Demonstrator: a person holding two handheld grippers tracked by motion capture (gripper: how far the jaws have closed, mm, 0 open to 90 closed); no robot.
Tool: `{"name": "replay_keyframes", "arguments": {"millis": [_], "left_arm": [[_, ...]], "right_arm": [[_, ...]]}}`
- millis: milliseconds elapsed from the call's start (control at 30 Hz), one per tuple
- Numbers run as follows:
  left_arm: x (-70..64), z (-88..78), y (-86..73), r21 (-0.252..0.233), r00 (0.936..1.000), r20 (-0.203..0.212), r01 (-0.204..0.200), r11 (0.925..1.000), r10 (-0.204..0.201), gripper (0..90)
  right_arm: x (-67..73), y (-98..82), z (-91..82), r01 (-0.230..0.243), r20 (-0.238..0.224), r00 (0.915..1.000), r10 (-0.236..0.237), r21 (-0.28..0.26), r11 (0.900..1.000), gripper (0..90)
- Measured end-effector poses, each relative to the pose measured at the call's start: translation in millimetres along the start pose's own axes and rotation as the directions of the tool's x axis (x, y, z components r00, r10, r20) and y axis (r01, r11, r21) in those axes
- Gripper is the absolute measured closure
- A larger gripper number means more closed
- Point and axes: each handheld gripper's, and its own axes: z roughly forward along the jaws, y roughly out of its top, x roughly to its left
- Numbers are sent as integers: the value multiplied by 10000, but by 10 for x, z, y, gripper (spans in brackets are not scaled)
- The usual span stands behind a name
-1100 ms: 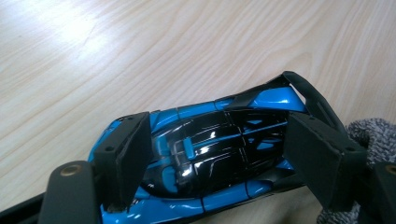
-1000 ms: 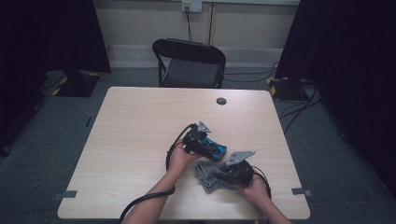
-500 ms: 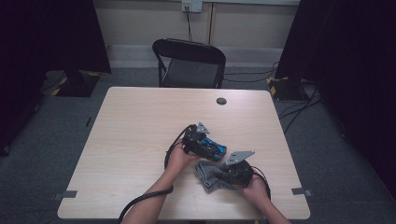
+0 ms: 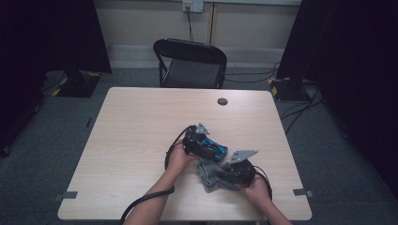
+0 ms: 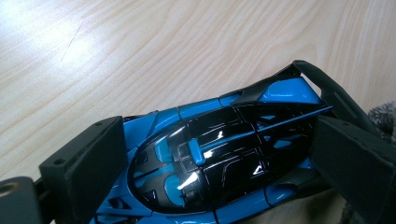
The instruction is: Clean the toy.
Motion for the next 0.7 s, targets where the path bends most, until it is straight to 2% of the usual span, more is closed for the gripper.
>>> {"name": "replay_keyframes", "arguments": {"millis": [133, 233, 333, 400, 500, 567, 700], "left_arm": [[8, -4, 10, 115, 10000, 2, -46, 9999, 46, 38], [4, -3, 13, 131, 10000, 0, -29, 9999, 29, 38], [6, -6, 16, 189, 10000, 8, -48, 9998, 48, 39], [5, -6, 19, 221, 10000, 4, -54, 9997, 54, 40], [1, -3, 25, 249, 10000, -1, -68, 9997, 68, 40], [6, -6, 26, 282, 9999, 2, -107, 9995, 107, 41], [-3, -5, 29, 288, 10000, -26, -78, 9996, 79, 42]], "right_arm": [[-28, 2, -93, -26, 60, 10000, 26, -71, 10000, 801], [-27, 13, -174, 312, 330, 9989, -318, 206, 9993, 801], [-72, -14, -222, 299, 289, 9991, -309, 343, 9990, 802], [-134, -59, -240, 153, 414, 9990, -182, 693, 9975, 802], [-228, -110, -252, -244, 469, 9987, 211, 707, 9972, 801], [-259, -96, -258, -254, 733, 9971, 193, 835, 9962, 802], [-311, -85, -247, -405, 795, 9963, 335, 893, 9952, 802]]}}
